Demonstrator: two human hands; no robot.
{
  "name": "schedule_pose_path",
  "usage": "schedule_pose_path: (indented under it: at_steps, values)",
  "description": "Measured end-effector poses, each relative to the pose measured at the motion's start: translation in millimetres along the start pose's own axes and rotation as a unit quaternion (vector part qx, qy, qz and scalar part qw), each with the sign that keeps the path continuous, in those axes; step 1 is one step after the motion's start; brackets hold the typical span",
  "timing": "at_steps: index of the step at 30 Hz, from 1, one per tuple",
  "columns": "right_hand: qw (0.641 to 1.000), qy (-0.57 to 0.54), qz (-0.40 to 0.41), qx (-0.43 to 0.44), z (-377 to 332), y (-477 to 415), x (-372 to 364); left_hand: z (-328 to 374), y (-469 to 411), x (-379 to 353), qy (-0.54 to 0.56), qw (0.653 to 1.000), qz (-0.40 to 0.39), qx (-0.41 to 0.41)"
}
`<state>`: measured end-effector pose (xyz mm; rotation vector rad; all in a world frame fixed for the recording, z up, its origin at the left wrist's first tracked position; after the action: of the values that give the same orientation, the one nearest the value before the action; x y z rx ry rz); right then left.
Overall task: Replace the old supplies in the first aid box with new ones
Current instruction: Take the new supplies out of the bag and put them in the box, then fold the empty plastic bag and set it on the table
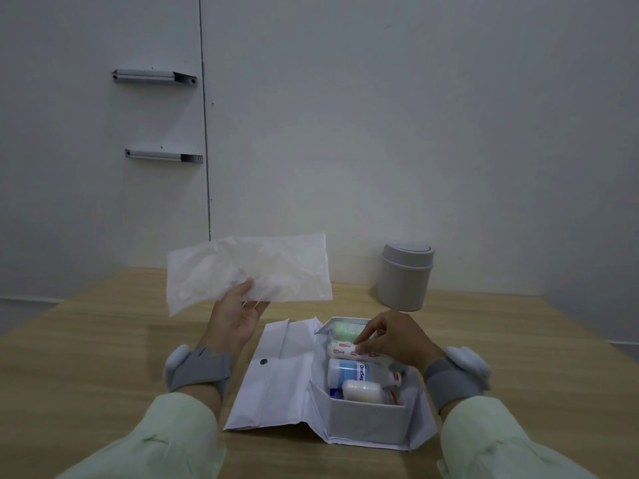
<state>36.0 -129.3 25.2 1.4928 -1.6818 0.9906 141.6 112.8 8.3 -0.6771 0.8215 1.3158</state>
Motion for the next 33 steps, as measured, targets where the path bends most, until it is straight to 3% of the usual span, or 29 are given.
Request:
schedule_pose_path:
  at_steps: [16,19,23,30,33]
  values:
    - [1.0,0.014,-0.015,-0.003,1.4,-3.2,-5.6,-2.0,5.5,-5.1,0.005,1.0,-0.004,0.015]
    - [0.999,-0.014,0.032,-0.004,-1.5,-3.4,1.4,-3.8,6.6,-7.6,0.005,1.0,-0.007,0.022]
    - [0.98,-0.16,0.114,-0.013,-17.9,-3.4,17.3,-9.0,9.6,-14.5,0.013,1.0,-0.011,0.019]
    - [0.914,-0.392,0.07,-0.081,-41.9,-11.3,11.1,-26.9,28.5,-36.5,-0.003,0.999,-0.033,0.015]
    - [0.876,-0.464,0.1,-0.088,-44.5,-12.1,11.3,-36.2,35.5,-45.1,-0.025,0.998,-0.054,0.025]
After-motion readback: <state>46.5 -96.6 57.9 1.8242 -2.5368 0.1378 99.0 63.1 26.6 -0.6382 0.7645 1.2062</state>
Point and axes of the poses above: each hand's wrist, its own y-axis away from the middle knuckle, its own x-axis out of the back of the hand, z = x × y, the point moved 6 cm from there along -y, towards the middle knuckle, and after that the axes turned 1 degree about -z, right-handed, at the moved point
